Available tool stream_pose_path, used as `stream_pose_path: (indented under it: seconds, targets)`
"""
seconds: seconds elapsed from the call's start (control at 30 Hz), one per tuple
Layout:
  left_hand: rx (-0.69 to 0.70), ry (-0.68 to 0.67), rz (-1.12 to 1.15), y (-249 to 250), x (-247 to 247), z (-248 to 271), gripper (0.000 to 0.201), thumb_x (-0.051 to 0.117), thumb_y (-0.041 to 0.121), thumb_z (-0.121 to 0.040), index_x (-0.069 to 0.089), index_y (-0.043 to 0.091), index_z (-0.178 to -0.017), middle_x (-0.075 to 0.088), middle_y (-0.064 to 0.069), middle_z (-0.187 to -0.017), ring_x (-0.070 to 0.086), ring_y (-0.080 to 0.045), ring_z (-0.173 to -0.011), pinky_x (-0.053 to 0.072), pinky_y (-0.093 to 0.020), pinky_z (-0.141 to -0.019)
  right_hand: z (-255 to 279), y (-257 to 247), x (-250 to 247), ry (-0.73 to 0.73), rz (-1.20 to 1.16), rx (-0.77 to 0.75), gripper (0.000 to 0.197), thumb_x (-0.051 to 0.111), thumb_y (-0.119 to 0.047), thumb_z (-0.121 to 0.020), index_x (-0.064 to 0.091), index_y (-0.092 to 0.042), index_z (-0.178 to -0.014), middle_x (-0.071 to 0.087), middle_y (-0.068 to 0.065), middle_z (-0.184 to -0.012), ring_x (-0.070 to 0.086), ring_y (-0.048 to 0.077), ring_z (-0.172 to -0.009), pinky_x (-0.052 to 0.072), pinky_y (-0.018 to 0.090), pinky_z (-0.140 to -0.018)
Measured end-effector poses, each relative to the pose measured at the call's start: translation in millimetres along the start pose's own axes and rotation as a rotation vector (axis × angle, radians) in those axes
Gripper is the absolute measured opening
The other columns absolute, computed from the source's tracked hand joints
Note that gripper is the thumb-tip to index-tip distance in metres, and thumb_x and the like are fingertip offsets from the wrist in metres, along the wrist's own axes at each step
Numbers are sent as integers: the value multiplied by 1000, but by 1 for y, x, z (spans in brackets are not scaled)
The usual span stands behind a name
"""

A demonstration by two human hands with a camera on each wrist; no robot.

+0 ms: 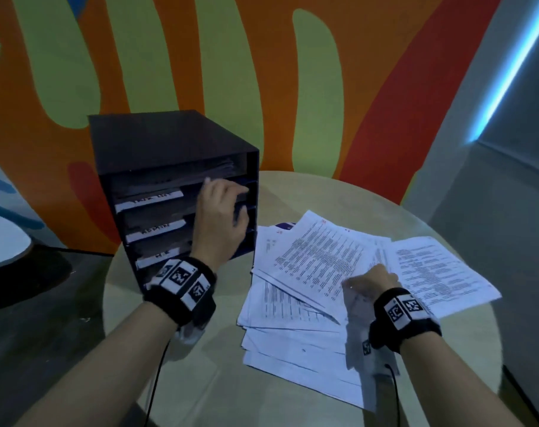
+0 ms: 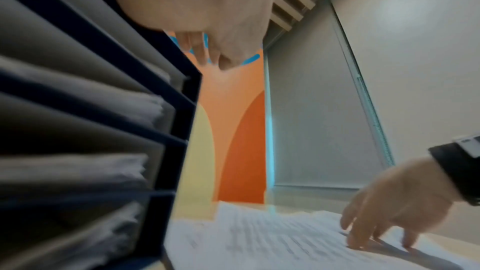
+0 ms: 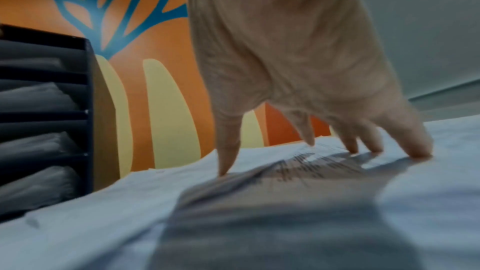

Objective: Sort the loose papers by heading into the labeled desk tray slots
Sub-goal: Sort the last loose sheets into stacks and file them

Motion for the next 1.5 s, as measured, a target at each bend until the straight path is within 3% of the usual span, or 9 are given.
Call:
stream_pose_path:
  seconds: [0.3, 0.57, 0.73, 0.97, 1.1, 1.23, 1.3, 1.37, 1.5]
  targets:
    - [-558, -1043, 51, -18, 194, 90, 101, 67, 51, -83, 9, 1, -150, 32, -17, -151, 36, -33, -136, 40, -42, -106, -3, 10, 14, -56, 173, -82, 96, 63, -71, -71, 35, -12, -141, 23, 19, -151, 23, 40, -138, 30, 56, -109]
    - [-581, -1016, 24, -15, 209, 87, 20, 68, 17, -88, 50, 8, -87, 56, -9, -88, 60, -27, -85, 48, -33, -68, 8, 15, 18, -145, 188, -164, 84, 65, -64, -75, 43, -7, -132, 16, 23, -154, 16, 42, -142, 26, 58, -110]
    - [-654, -1198, 82, -15, 201, 106, 50, 74, 9, -80, 31, 17, -56, 28, 3, -45, 33, -15, -41, 29, -21, -44, 25, 23, 33, -234, 222, -240, 63, 64, -69, -67, 48, -13, -92, 28, 23, -149, 23, 42, -138, 30, 57, -106]
    - [-891, -1029, 404, -10, 203, 113, 39, 67, 7, -88, 54, 0, -125, 55, -16, -130, 61, -31, -102, 49, -30, -83, 65, 24, 8, -282, 32, -301, 51, 73, -47, -77, 52, -15, -111, 54, 12, -121, 54, 32, -108, 48, 40, -83]
    - [-858, -1028, 486, 1, 193, 108, 10, 60, -3, -90, 62, 7, -91, 60, -17, -93, 55, -26, -78, 42, -26, -64, 60, 38, -15, -201, -456, -198, 101, 77, -30, -81, 10, -2, -150, 41, 20, -147, 47, 33, -129, 45, 39, -101]
    - [-893, -1122, 668, 9, 202, 123, 21, 71, 16, -76, 70, 17, -96, 68, -29, -102, 59, -37, -74, 52, -41, -71, 54, 61, -34, -137, -1055, -132, 48, 72, 8, -79, 51, 8, -122, 61, 17, -121, 69, 22, -80, 56, 22, -58]
    - [-900, -1160, 707, 29, 195, 124, 26, 74, 22, -71, 71, 14, -95, 66, -34, -103, 62, -34, -82, 51, -47, -88, 48, 73, -31, -182, -1029, -99, 36, 74, 7, -77, 63, 5, -111, 68, 19, -114, 71, 30, -87, 60, 42, -75]
    - [-865, -1127, 678, 47, 185, 116, 12, 68, 15, -88, 62, 6, -81, 63, -23, -70, 56, -16, -52, 50, -22, -60, 43, 94, -33, -144, -980, -27, 30, 71, 7, -78, 64, 6, -107, 69, 24, -106, 68, 38, -92, 53, 59, -87]
    - [-884, -1009, 550, 49, 193, 106, 17, 59, 25, -96, 53, 9, -98, 56, -3, -82, 54, -8, -57, 45, -19, -46, 48, 139, -63, 76, -921, 24, 19, 51, 20, -82, 60, 13, -97, 60, 16, -76, 56, 26, -60, 48, 30, -52]
Point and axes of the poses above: each hand's wrist, its own z-axis away from the middle knuckle, its own x-axis out of the palm, y = z × x, the point moved 9 cm from there along -z, towards the middle knuckle
